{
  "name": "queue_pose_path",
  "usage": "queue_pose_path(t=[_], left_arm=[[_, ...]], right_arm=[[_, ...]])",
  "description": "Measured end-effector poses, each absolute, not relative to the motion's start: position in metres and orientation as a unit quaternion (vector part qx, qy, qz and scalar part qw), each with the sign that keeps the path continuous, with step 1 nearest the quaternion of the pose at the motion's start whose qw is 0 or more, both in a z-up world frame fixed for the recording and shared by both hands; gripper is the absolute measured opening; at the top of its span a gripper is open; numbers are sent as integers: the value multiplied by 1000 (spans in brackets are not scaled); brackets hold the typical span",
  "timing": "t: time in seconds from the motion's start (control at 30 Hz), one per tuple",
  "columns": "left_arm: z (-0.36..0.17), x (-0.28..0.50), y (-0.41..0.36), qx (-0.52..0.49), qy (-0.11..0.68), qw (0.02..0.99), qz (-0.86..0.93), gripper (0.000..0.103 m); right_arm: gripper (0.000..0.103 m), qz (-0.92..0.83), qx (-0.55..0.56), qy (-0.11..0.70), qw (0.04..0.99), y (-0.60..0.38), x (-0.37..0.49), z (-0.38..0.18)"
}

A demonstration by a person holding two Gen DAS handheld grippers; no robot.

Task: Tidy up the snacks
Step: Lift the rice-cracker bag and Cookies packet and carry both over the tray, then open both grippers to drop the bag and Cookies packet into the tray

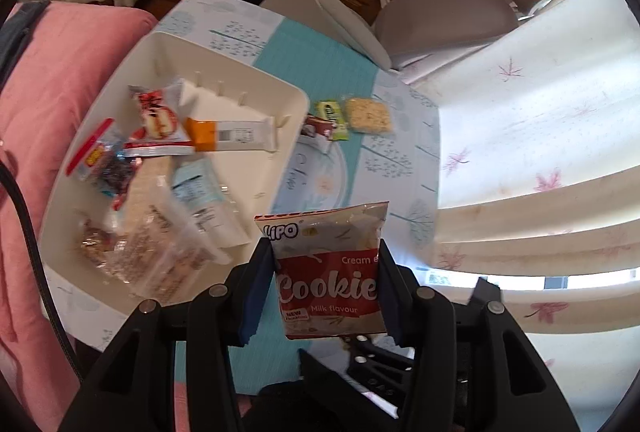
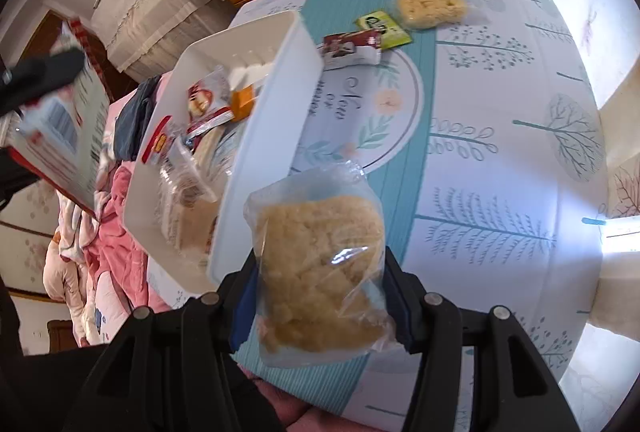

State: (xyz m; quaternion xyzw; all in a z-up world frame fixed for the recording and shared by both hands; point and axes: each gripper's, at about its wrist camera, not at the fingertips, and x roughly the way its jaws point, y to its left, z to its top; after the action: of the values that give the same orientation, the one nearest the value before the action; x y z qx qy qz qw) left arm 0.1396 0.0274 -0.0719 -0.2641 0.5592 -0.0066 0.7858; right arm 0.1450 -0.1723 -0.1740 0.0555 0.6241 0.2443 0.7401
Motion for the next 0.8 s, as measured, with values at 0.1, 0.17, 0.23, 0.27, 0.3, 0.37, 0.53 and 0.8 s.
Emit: queue_pose_path(t=[0.1,0.17,0.23,0.27,0.3,0.37,0.53,0.8], left_arm=[[-76,129,39,-254,561,788,3,47],[-80,125,47,-253,564,786,4,47],[-80,121,55,-239,565,790,8,47],[-79,119,59,-230,564,793,9,47],[-78,117,63,-219,562,798,10,47],[-75,113,73,-202,559,804,13,47],[-76,105,99,-162,560,813,11,47],[-85,107,135,-111,574,811,-20,47]], right_arm=[[55,245,52,623,741,-163,142,-171],[55,245,49,624,740,-155,139,-168],[55,244,51,625,740,-149,137,-165],[55,242,53,625,741,-145,136,-163],[55,238,54,624,742,-141,135,-162],[55,225,59,623,747,-131,134,-159],[55,206,79,619,754,-109,131,-153],[55,193,107,597,771,-62,121,-145]])
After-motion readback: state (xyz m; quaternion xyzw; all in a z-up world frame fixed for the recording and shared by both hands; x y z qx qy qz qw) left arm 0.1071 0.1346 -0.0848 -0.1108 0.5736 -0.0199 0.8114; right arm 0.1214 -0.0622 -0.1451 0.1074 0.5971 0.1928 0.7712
